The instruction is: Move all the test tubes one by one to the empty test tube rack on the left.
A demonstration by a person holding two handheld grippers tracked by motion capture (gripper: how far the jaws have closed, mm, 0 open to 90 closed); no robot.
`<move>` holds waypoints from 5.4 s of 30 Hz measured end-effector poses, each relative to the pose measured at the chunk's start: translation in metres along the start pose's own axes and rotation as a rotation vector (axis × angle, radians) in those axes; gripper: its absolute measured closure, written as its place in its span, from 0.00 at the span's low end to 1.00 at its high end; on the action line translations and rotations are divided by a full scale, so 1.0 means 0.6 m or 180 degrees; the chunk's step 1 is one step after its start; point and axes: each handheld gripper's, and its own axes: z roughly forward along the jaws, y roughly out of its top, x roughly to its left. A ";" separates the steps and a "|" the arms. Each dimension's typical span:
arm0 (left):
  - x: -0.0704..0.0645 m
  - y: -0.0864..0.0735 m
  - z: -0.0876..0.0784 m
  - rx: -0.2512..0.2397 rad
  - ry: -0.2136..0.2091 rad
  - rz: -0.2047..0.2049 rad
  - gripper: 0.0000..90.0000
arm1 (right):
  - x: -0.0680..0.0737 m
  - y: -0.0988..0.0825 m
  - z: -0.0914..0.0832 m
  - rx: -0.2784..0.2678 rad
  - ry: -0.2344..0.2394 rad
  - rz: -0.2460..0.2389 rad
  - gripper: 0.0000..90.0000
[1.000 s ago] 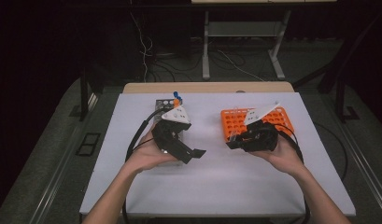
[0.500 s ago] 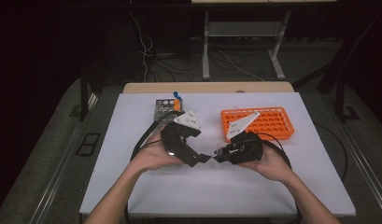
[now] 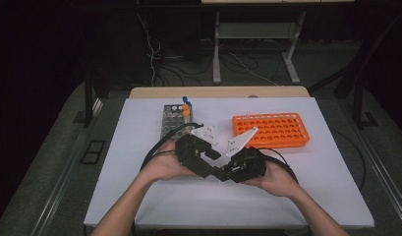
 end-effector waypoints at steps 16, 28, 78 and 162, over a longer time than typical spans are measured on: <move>0.003 -0.001 0.007 0.0065 -0.0142 0.0012 0.82 | 0.006 0.002 0.008 -0.0006 0.0022 -0.0048 0.82; 0.007 -0.002 -0.008 0.0049 -0.0084 -0.0043 0.82 | -0.008 -0.013 -0.033 -0.0222 -0.0129 0.0108 0.55; 0.140 -0.029 -0.134 -0.0206 0.1123 -0.0677 0.83 | -0.054 -0.153 -0.128 -0.0742 -0.0665 0.1038 0.00; 0.100 -0.123 -0.076 -0.0398 0.0998 -0.1391 0.00 | -0.262 -0.112 -0.051 -0.0489 -0.0990 0.1307 0.16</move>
